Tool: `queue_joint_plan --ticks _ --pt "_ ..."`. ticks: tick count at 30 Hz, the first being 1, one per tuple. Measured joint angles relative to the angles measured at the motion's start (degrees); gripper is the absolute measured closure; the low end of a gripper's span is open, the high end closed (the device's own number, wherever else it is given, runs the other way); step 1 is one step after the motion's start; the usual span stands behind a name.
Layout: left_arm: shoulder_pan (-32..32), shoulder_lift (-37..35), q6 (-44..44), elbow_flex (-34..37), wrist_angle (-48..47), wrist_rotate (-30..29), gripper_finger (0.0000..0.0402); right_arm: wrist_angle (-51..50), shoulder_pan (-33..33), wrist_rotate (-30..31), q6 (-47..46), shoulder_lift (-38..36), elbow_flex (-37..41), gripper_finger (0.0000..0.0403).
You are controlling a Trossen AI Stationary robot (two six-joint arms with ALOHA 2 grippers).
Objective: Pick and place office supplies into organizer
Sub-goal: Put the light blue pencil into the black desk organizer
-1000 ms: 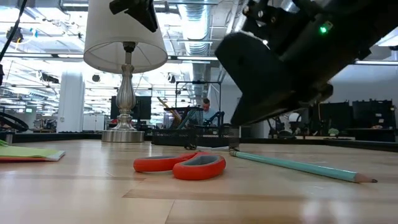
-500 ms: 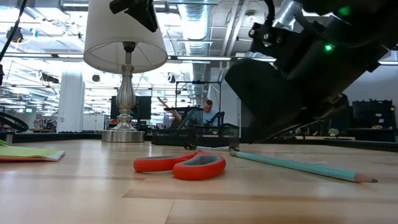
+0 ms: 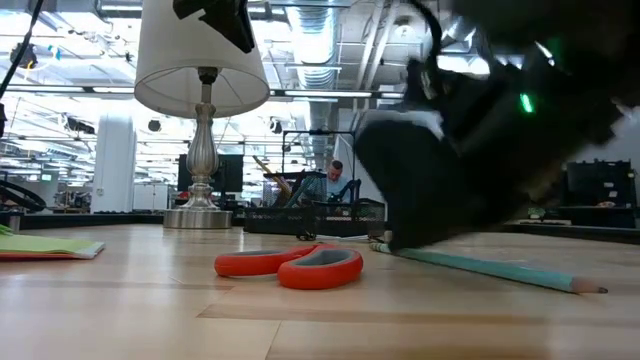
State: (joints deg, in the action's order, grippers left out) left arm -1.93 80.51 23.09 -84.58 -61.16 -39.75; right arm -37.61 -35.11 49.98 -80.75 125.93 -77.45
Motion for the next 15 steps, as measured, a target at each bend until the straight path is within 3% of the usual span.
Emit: queue_joint_plan --ticks 10,15 --pt "0.0 0.0 -0.4 0.0 -1.0 0.0 0.0331 0.2 -1.2 3.1 -8.3 5.8 -0.5 0.0303" --pt "0.0 0.0 -0.4 0.0 -1.2 0.0 0.0331 -0.3 -1.3 3.1 -5.6 5.4 -0.4 0.0315"
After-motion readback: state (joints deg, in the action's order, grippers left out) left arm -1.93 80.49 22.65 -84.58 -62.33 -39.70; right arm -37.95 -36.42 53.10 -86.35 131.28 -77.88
